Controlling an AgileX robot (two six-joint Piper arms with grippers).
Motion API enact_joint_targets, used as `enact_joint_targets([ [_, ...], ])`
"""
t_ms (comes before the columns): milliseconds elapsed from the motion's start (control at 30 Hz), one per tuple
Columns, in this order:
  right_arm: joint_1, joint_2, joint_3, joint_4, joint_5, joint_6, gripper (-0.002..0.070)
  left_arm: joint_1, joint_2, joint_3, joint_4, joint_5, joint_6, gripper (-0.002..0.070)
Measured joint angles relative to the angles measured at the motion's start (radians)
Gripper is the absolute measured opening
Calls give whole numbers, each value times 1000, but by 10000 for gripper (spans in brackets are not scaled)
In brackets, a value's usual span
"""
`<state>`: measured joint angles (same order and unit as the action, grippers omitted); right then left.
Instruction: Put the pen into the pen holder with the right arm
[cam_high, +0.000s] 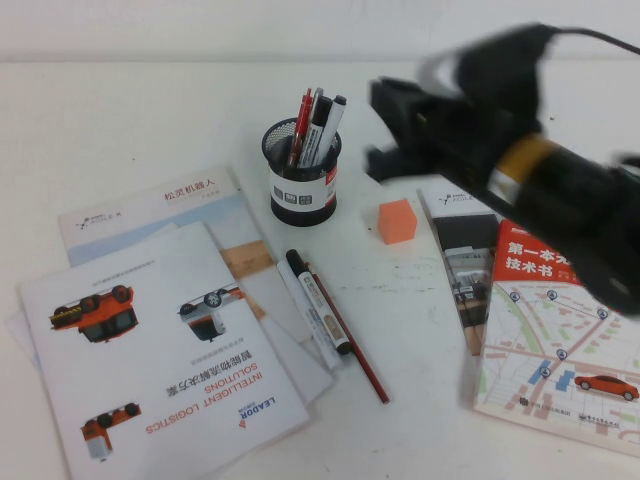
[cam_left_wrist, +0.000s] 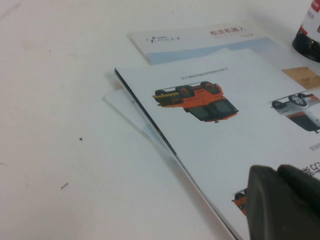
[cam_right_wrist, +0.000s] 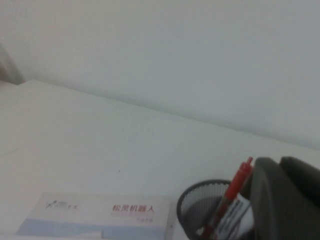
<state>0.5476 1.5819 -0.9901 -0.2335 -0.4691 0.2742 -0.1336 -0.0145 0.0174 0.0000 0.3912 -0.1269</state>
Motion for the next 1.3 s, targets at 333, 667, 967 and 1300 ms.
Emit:
enact_joint_targets([
  [333,0,-349,339,8,0,0,-17,0,0,0,0,0,0,-2],
  [667,-79,-448,539,61,-169,-103,-19,0,0,0,0,0,0,-2],
  [967,-177,-832,678,181,220,-109,-19,0,0,0,0,0,0,-3],
  [1300,-421,-1357,873,188,574,-112,-19,0,0,0,0,0,0,-2],
])
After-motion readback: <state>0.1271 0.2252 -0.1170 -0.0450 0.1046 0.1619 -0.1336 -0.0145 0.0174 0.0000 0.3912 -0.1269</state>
